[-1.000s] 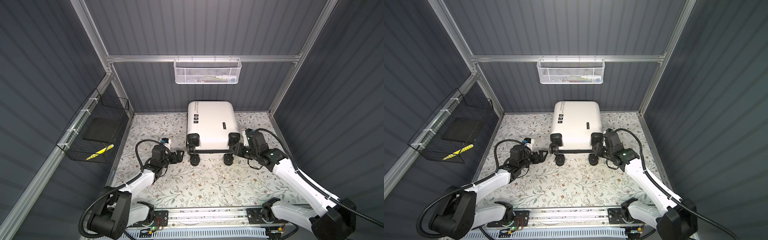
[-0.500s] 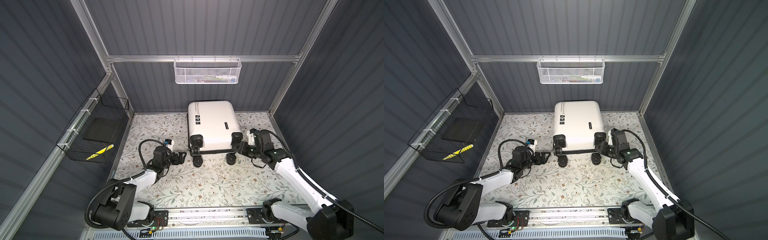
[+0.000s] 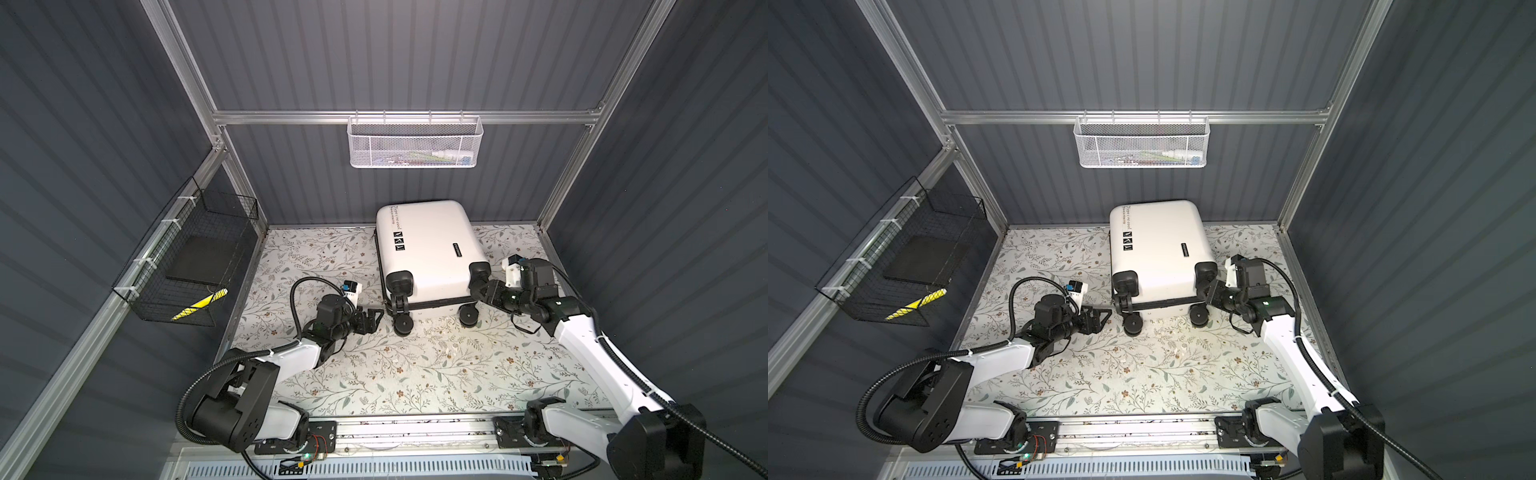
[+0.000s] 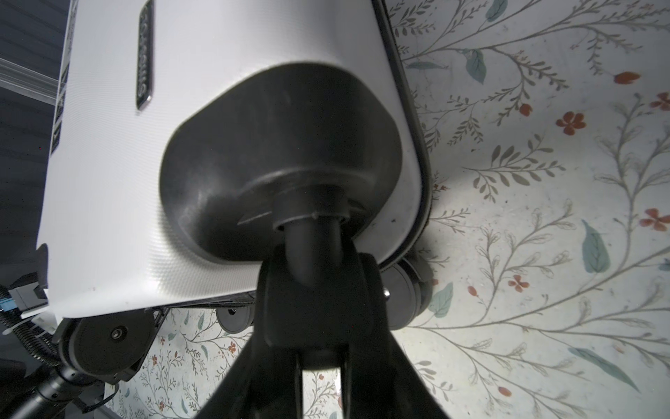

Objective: Pack the luggage
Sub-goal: 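Grasp the zipper pull with the left gripper while the right gripper holds the wheel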

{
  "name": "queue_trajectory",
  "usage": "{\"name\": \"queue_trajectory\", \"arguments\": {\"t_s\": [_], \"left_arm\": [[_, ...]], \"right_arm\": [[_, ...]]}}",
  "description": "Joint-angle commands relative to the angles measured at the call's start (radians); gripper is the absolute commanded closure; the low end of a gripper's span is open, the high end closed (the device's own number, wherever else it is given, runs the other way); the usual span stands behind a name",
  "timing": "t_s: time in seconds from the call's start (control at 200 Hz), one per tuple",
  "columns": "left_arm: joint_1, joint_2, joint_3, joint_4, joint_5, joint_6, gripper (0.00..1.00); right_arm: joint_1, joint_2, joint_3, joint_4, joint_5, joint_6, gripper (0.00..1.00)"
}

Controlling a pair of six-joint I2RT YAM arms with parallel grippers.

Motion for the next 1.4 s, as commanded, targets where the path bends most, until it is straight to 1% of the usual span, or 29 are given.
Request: {"name": "queue_trajectory", "arguments": {"t_s": [0.0,0.135,0.27,0.575,0.6,0.73,0.925,1.005,1.101,1.151,1.396], "left_arm": [[-0.008,0.027,0.001,0.041,0.041,0.045,0.23],[-0.01,0.046,-0.007,0.08,0.052,0.059,0.25],[-0.01,0.063,-0.011,0.103,0.053,0.077,0.26],[-0.01,0.08,-0.007,0.12,0.053,0.127,0.27],[-0.01,0.082,-0.007,0.123,0.084,0.132,0.27],[-0.009,0.093,-0.008,0.141,0.089,0.147,0.28],[-0.009,0.119,0.006,0.178,0.103,0.157,0.33],[-0.008,0.133,0.011,0.202,0.113,0.156,0.38],[-0.008,0.155,0.015,0.228,0.129,0.159,0.42],[-0.008,0.164,0.019,0.24,0.136,0.16,0.46],[-0.006,0.184,0.021,0.31,0.149,0.149,0.49]], "right_arm": [[-0.012,-0.045,-0.016,-0.07,0.011,0.065,0.91],[0.02,-0.079,-0.029,-0.071,-0.004,0.088,0.91],[0.047,-0.088,-0.045,-0.074,0.014,0.099,0.91],[0.045,-0.064,-0.045,-0.08,0.064,0.085,0.91],[0.045,-0.059,-0.042,-0.081,0.066,0.084,0.91],[0.043,-0.035,-0.033,-0.077,0.066,0.08,0.92],[0.042,-0.027,-0.034,-0.077,0.068,0.078,0.92],[0.04,-0.027,-0.035,-0.08,0.069,0.076,0.92],[0.037,-0.027,-0.034,-0.083,0.071,0.072,0.92],[0.036,-0.026,-0.033,-0.086,0.071,0.071,0.92],[0.033,-0.022,-0.018,-0.109,0.074,0.064,0.92]]}}
